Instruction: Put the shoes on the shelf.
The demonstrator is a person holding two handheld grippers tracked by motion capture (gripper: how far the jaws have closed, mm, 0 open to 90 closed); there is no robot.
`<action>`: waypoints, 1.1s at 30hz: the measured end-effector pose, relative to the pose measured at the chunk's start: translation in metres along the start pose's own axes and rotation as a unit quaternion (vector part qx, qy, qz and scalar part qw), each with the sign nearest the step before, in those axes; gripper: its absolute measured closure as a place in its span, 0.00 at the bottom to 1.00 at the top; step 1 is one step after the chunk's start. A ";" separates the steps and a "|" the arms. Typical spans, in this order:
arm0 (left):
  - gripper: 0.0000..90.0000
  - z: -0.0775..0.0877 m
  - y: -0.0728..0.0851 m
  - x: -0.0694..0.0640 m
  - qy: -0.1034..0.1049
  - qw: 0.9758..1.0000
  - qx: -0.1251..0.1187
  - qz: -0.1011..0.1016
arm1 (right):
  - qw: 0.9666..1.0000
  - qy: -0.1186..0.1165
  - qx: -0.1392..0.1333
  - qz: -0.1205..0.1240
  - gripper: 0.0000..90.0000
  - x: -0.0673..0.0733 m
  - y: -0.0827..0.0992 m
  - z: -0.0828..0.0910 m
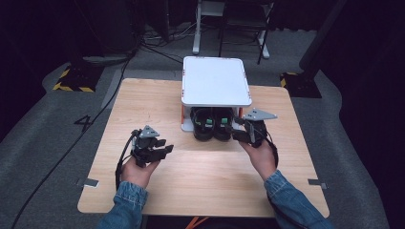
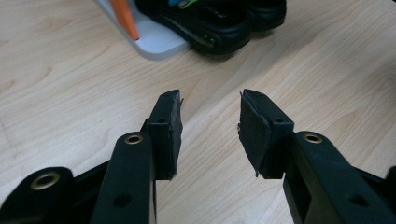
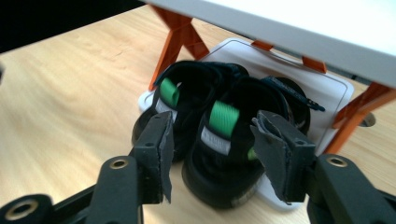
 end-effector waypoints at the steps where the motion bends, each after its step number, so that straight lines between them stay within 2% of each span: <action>1: 0.65 -0.001 -0.001 -0.002 0.000 1.000 0.000 -0.007 | 1.000 -0.002 -0.002 0.009 0.53 0.001 0.004 0.005; 3: 0.66 -0.003 -0.002 -0.006 0.002 1.000 -0.003 -0.011 | 1.000 -0.005 -0.003 0.016 0.53 0.002 0.007 0.008; 4: 0.66 -0.006 -0.004 -0.011 0.008 1.000 -0.004 -0.016 | 0.999 -0.017 -0.008 0.038 0.56 0.005 0.014 0.018; 6: 0.66 -0.007 -0.005 -0.013 0.010 1.000 -0.002 -0.018 | 0.999 -0.026 -0.002 0.045 0.57 0.009 0.019 0.024; 7: 0.66 -0.009 -0.006 -0.018 0.015 1.000 0.001 -0.024 | 0.998 -0.034 0.009 0.044 0.58 0.010 0.021 0.028; 11: 0.66 -0.015 -0.008 -0.027 0.029 0.999 0.007 -0.033 | 0.998 -0.061 0.021 0.014 0.57 0.014 0.025 0.037; 12: 0.66 -0.015 -0.008 -0.027 0.029 0.999 0.007 -0.033 | 0.998 -0.061 0.021 0.014 0.57 0.014 0.025 0.037; 15: 0.66 -0.026 -0.007 -0.038 0.047 0.998 0.025 -0.038 | 0.997 -0.067 0.034 0.012 0.58 0.017 0.034 0.038; 20: 0.66 -0.043 -0.008 -0.048 0.056 0.996 0.043 -0.048 | 0.994 -0.088 0.060 -0.007 0.61 0.021 0.051 0.025; 23: 0.69 -0.055 -0.011 -0.051 0.058 0.996 0.047 -0.044 | 0.993 -0.094 0.068 -0.011 0.64 0.023 0.057 0.015; 28: 0.79 -0.078 -0.014 -0.051 0.054 0.997 0.051 -0.030 | 0.992 -0.094 0.085 -0.013 0.74 0.023 0.066 -0.006; 31: 0.79 -0.095 -0.016 -0.050 0.062 0.996 0.064 -0.016 | 0.992 -0.088 0.092 -0.021 0.78 0.020 0.071 -0.019; 33: 0.79 -0.105 -0.019 -0.050 0.063 0.996 0.064 -0.007 | 0.992 -0.083 0.093 -0.024 0.78 0.019 0.072 -0.024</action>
Point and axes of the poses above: each handheld gripper's, and its own axes: z roughly backward along the jaws, y roughly out of its underside, x roughly to its left, the point moved 7 cm from there along -z, roughly forward along the jaws, and after that the axes turned 10 degrees about z, right-handed, at the moved point
